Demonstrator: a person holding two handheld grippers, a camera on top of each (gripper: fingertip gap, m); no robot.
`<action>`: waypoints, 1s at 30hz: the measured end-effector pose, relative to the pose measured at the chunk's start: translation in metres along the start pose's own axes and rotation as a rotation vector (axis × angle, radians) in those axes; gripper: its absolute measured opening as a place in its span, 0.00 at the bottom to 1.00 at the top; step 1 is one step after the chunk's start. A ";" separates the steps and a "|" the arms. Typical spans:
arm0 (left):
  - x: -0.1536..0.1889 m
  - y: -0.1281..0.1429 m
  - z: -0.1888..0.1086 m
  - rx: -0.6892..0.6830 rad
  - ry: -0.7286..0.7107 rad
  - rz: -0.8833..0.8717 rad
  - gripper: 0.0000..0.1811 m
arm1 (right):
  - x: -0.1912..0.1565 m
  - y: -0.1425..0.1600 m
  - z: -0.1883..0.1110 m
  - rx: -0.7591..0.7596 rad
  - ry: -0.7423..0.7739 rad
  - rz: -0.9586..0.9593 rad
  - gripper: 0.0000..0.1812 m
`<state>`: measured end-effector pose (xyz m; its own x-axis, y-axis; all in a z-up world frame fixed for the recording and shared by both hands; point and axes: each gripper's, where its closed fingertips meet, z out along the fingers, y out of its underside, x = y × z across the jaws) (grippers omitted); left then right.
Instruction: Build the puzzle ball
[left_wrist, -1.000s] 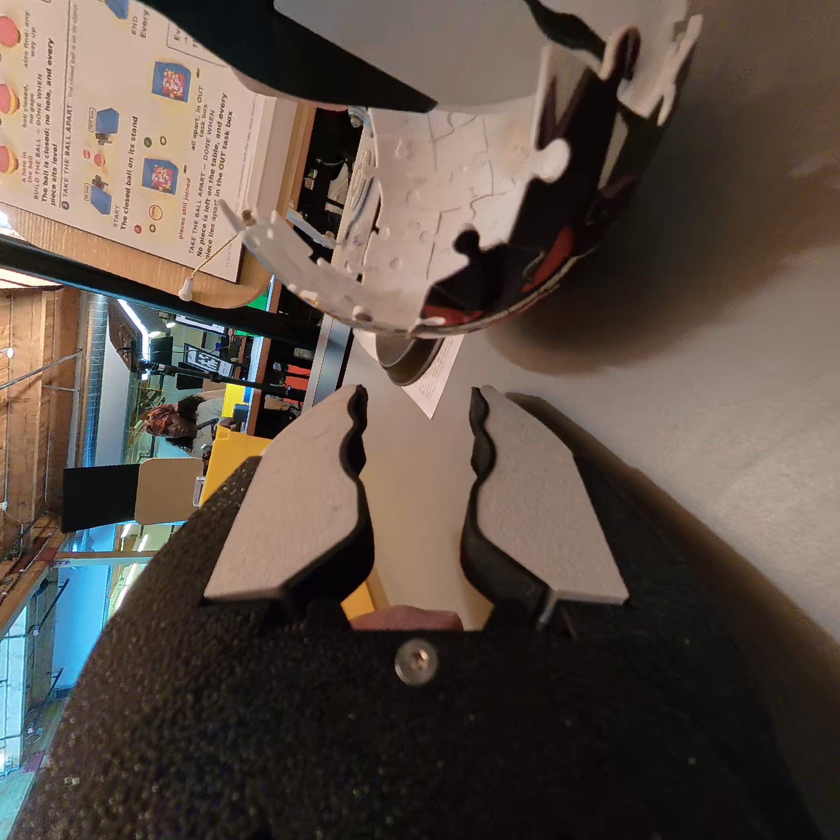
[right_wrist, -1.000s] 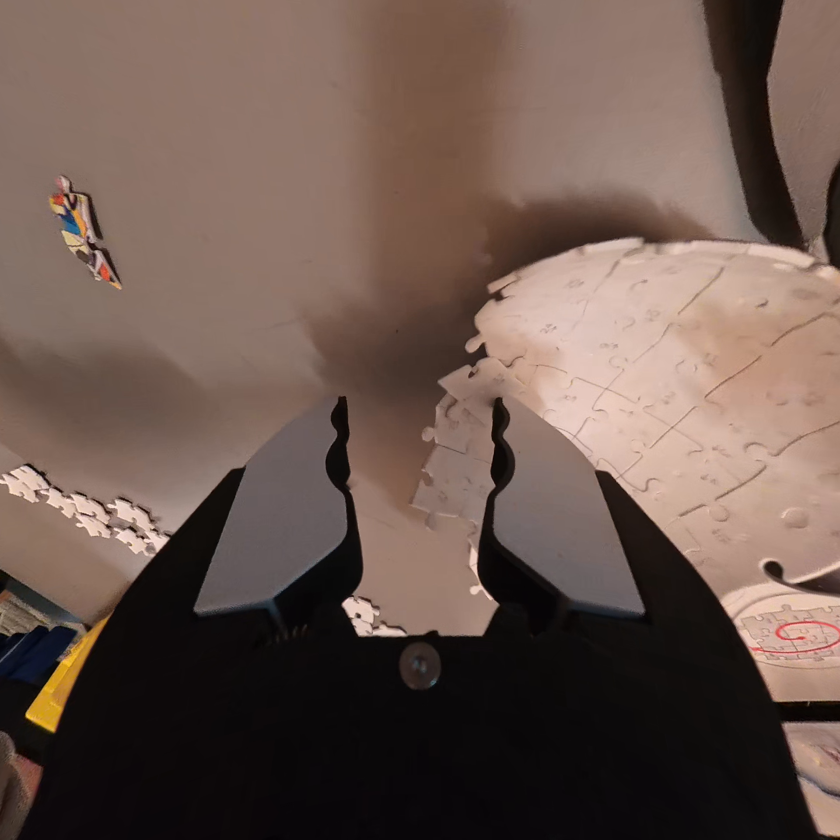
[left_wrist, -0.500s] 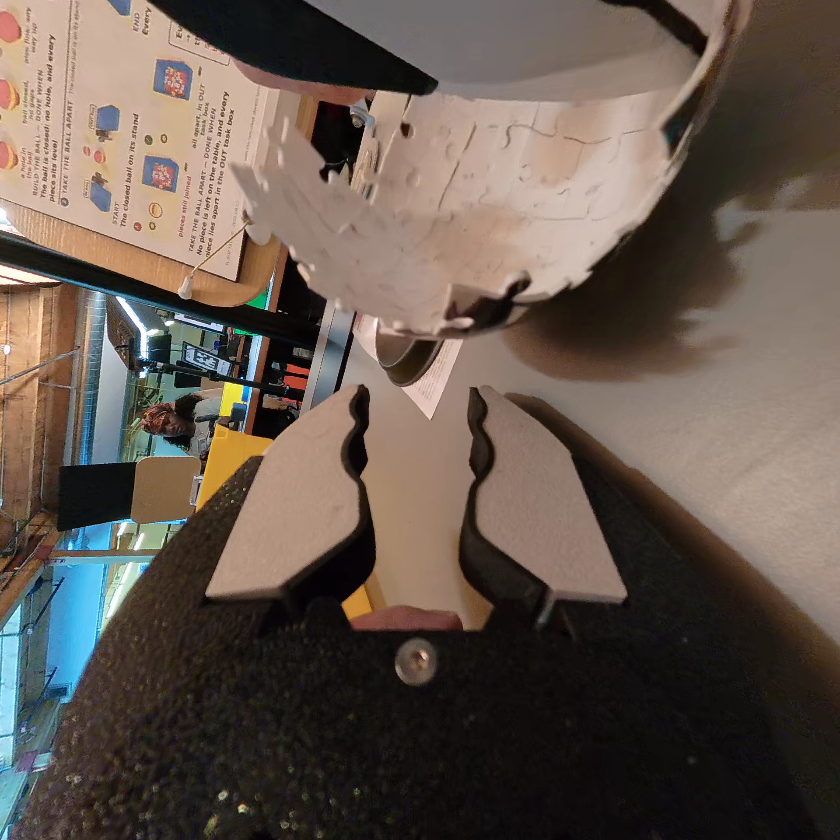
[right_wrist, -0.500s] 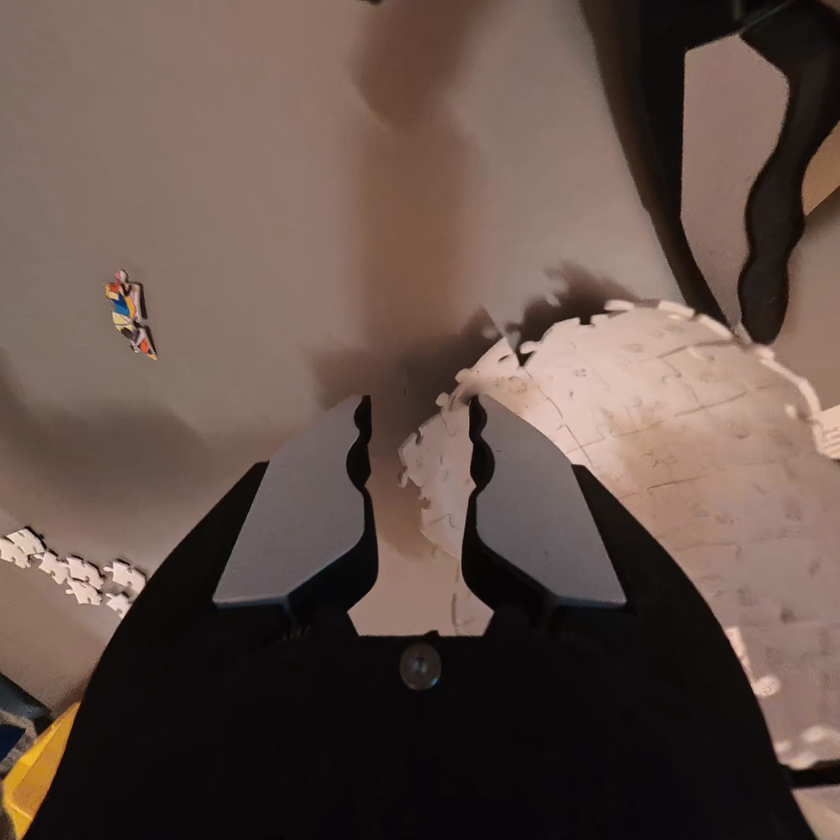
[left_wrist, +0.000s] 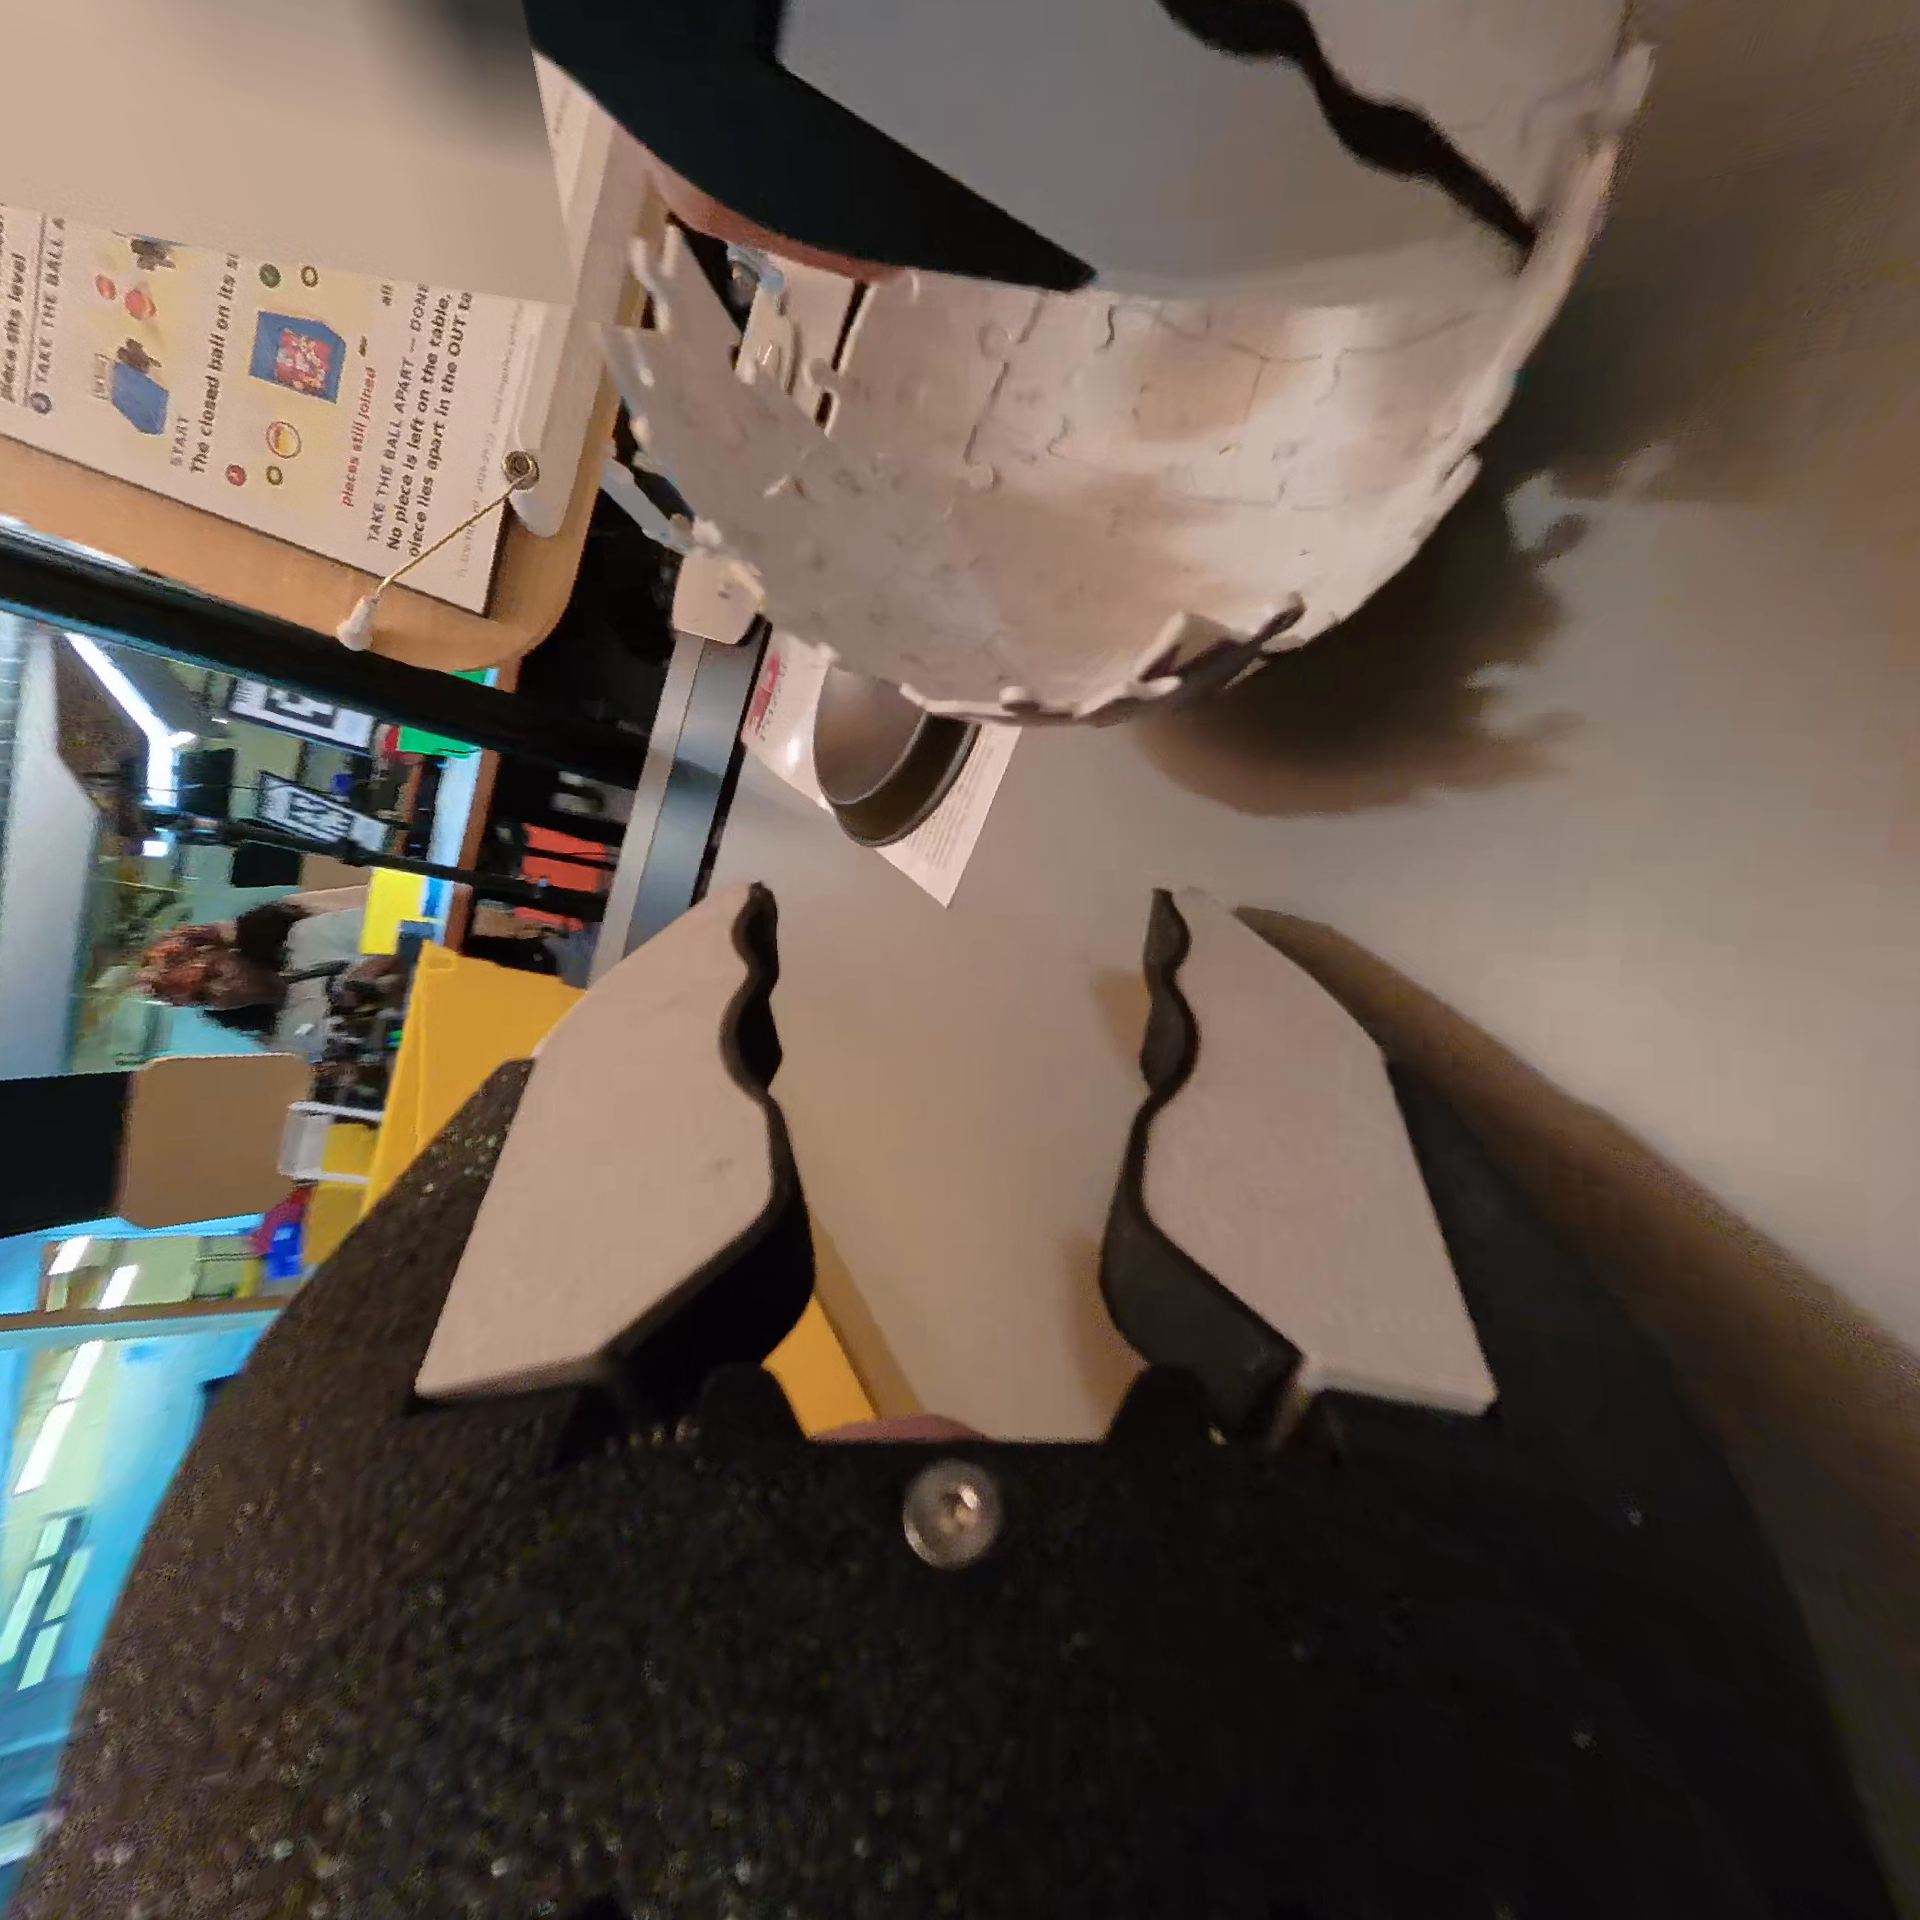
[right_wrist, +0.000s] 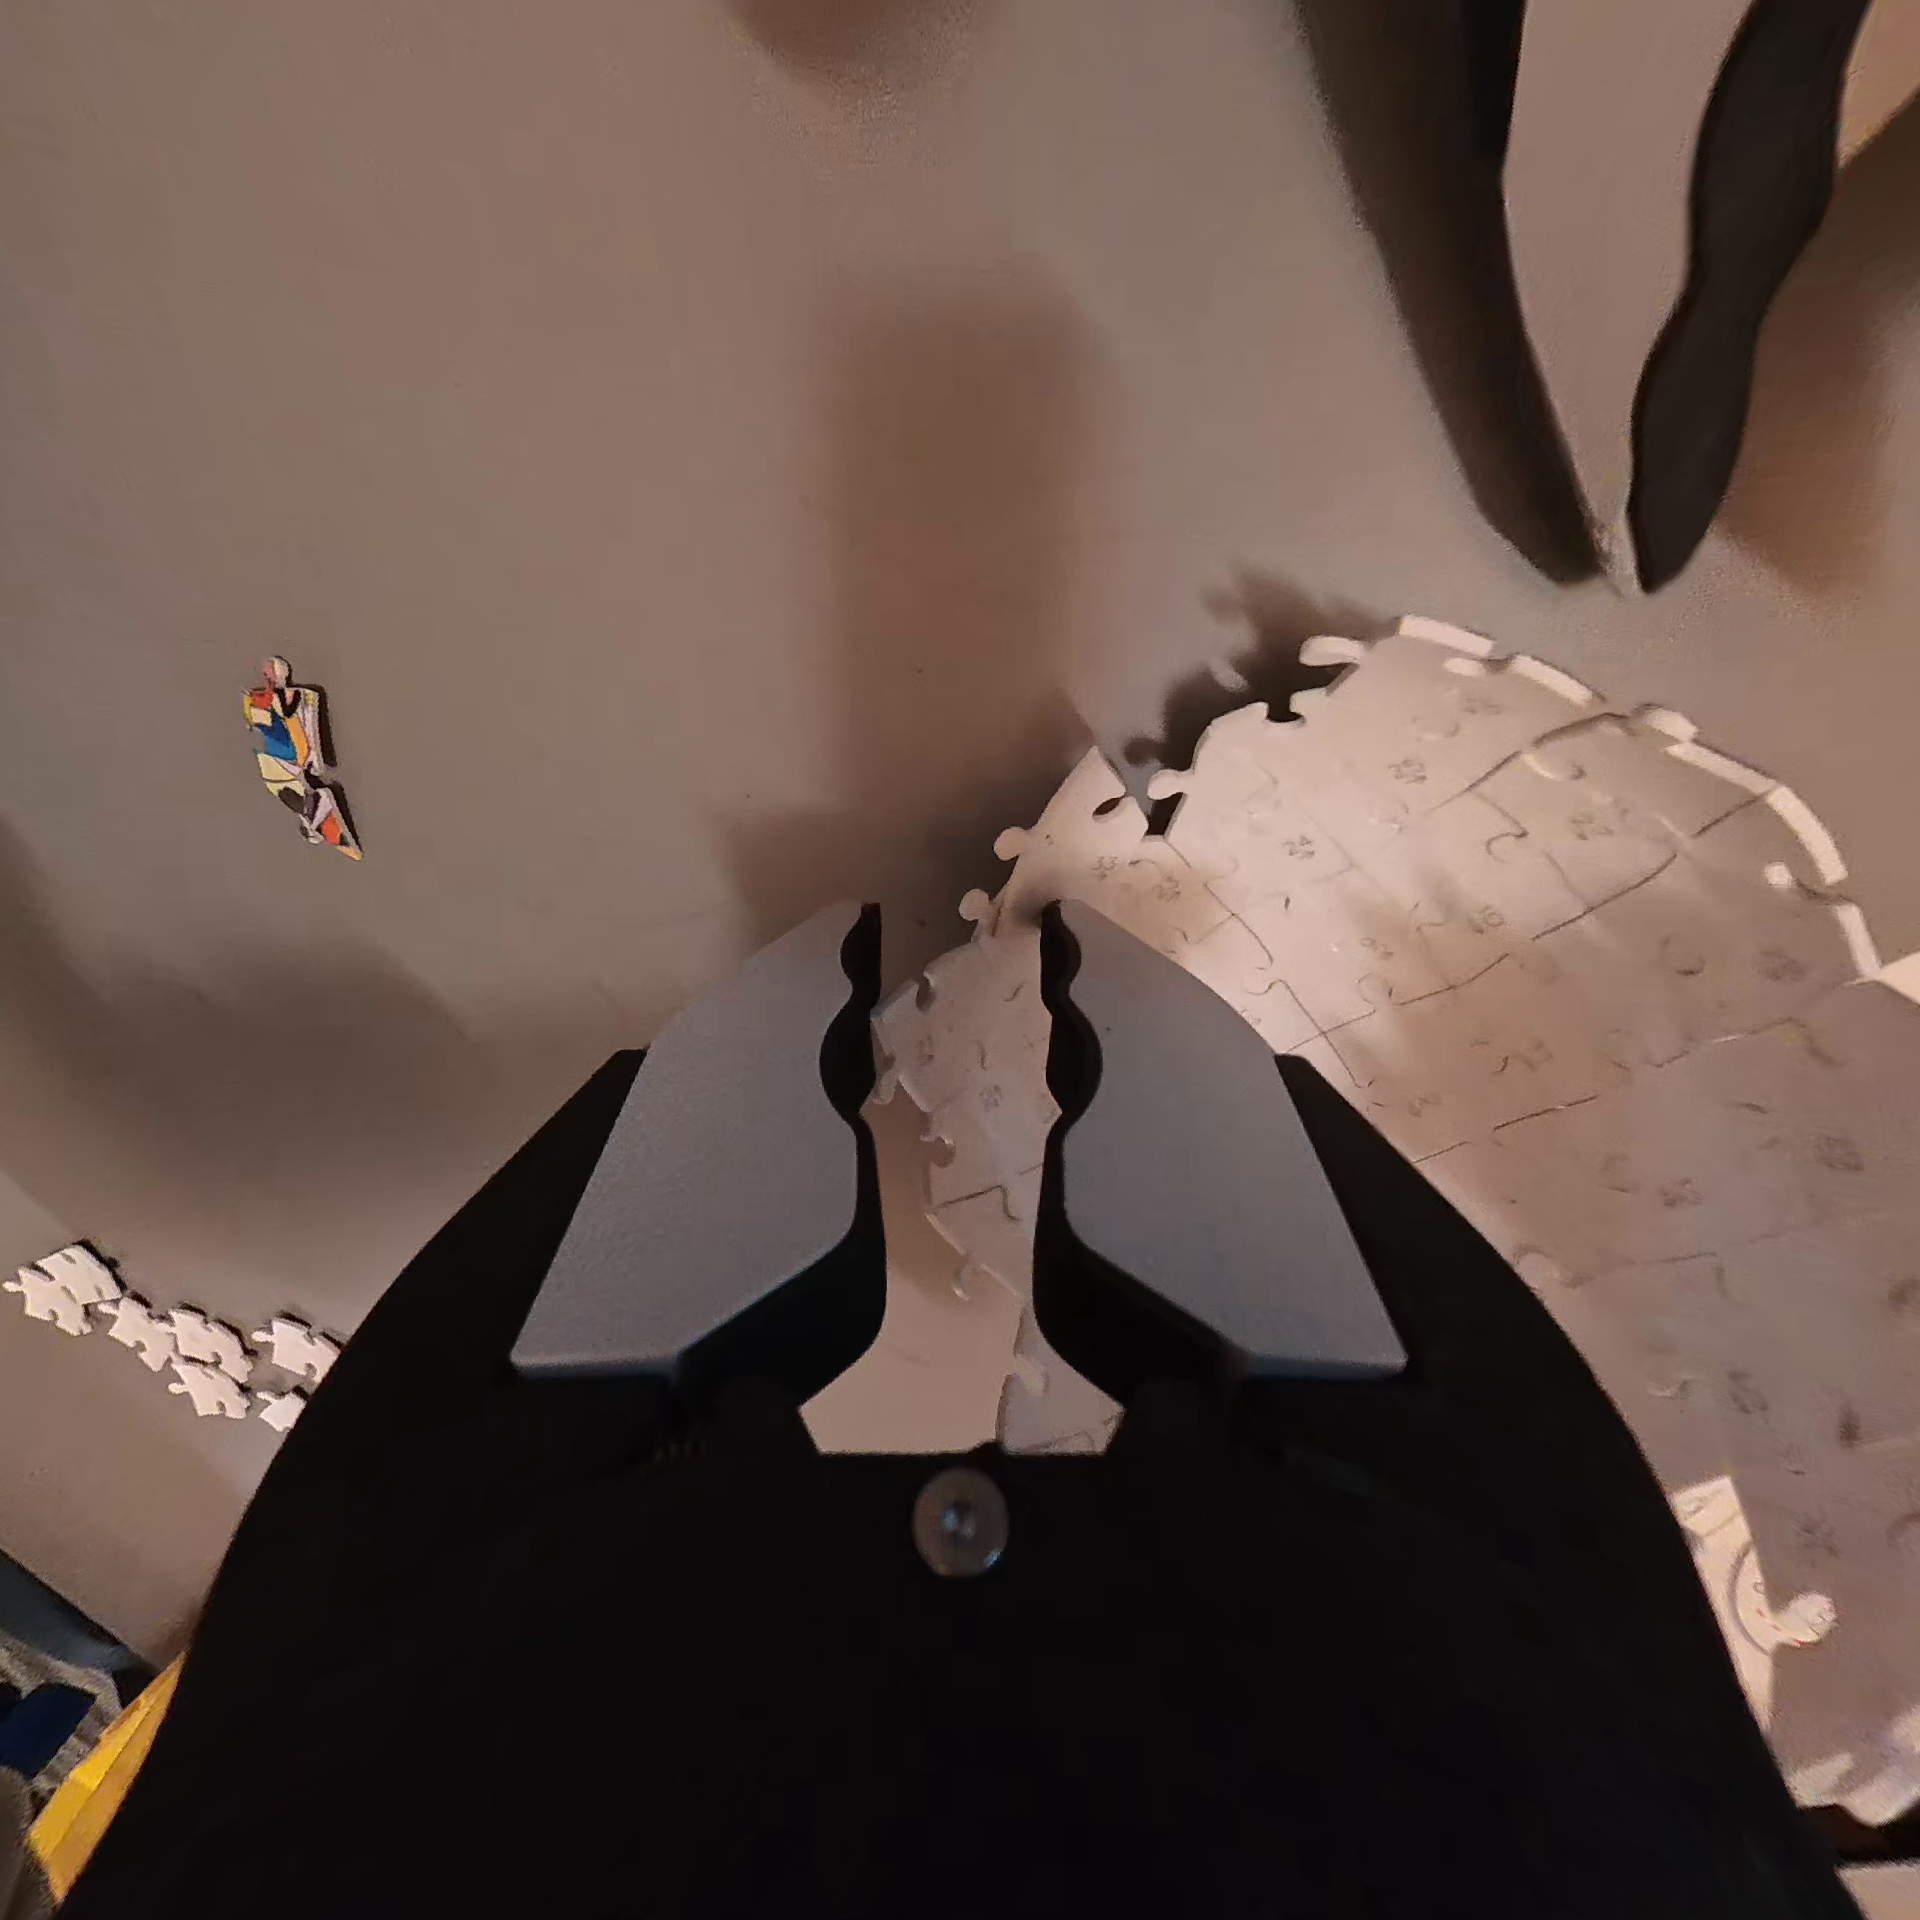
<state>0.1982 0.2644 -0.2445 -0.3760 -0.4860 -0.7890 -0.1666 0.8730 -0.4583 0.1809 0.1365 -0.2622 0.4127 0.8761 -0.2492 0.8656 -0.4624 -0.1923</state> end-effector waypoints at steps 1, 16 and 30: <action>-0.001 -0.003 -0.006 0.014 0.018 -0.027 0.37 | 0.000 0.000 0.000 0.004 0.000 0.002 0.16; 0.067 -0.088 -0.040 0.231 0.300 0.023 0.14 | -0.007 0.002 0.007 -0.001 -0.059 0.060 0.16; 0.074 -0.080 -0.012 0.074 0.215 0.162 0.02 | -0.007 0.000 0.007 0.000 -0.040 0.041 0.16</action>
<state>0.1727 0.1590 -0.2616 -0.5783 -0.3139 -0.7530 -0.0249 0.9294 -0.3683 0.1758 0.1293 -0.2673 0.4359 0.8504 -0.2946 0.8483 -0.4976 -0.1812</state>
